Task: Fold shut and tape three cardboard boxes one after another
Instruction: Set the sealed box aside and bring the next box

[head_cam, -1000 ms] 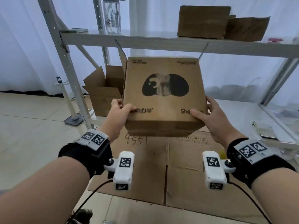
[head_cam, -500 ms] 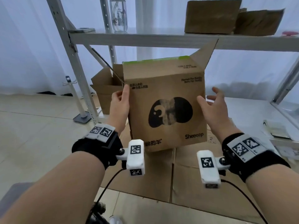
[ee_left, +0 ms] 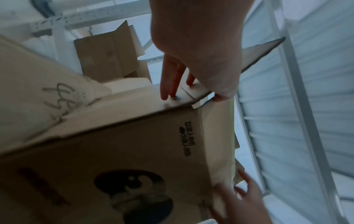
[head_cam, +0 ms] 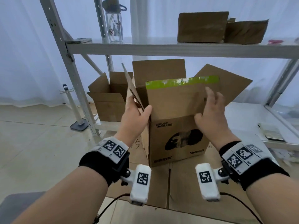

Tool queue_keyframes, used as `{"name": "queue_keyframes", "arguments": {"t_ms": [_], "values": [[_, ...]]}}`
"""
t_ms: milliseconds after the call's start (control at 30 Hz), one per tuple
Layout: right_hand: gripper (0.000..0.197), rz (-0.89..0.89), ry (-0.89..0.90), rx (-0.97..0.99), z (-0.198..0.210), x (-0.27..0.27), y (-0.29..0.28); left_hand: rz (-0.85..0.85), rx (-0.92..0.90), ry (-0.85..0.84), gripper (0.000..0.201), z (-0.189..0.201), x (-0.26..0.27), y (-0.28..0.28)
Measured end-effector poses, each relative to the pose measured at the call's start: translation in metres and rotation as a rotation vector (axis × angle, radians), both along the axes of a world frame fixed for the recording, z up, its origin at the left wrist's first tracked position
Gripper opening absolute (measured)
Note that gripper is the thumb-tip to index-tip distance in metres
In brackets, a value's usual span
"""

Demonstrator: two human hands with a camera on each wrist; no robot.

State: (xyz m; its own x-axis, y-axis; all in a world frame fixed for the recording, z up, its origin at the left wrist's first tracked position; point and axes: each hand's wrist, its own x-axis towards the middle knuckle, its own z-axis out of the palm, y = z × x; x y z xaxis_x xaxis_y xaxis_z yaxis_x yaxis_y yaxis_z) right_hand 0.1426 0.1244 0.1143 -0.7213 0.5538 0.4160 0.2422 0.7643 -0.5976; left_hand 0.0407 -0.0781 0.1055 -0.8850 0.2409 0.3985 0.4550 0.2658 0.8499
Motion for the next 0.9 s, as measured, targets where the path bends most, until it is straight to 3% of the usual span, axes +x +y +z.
{"name": "queue_keyframes", "arguments": {"t_ms": [133, 233, 333, 400, 500, 600, 767, 900], "values": [[0.073, 0.122, -0.007, 0.085, 0.012, -0.009, -0.027, -0.041, 0.073, 0.08, 0.073, 0.006, -0.004, 0.001], [0.073, 0.152, 0.051, 0.194, 0.028, -0.021, -0.034, -0.057, 0.11, 0.193, 0.077, 0.029, -0.02, -0.011], [0.071, 0.263, -0.057, 0.214, 0.048, -0.043, -0.043, -0.192, -0.153, 0.354, 0.092, 0.057, -0.039, -0.032], [0.068, 0.367, -0.143, 0.224, 0.062, -0.058, -0.054, -0.277, -0.356, 0.372, 0.097, 0.071, -0.049, -0.041], [0.063, 0.435, -0.31, 0.228, 0.076, -0.073, -0.065, -0.32, -0.58, 0.382, 0.079, 0.087, -0.051, -0.045], [0.055, 0.39, -0.417, 0.227, 0.085, -0.074, -0.067, -0.315, -0.774, 0.456, 0.077, 0.1, -0.047, -0.046], [0.067, 0.352, -0.385, 0.22, 0.104, -0.051, -0.071, -0.333, -0.872, 0.546, 0.031, 0.119, -0.052, -0.056], [0.045, 0.392, -0.254, 0.2, 0.108, -0.034, -0.067, -0.264, -0.842, 0.57, 0.021, 0.128, -0.049, -0.063]]}}
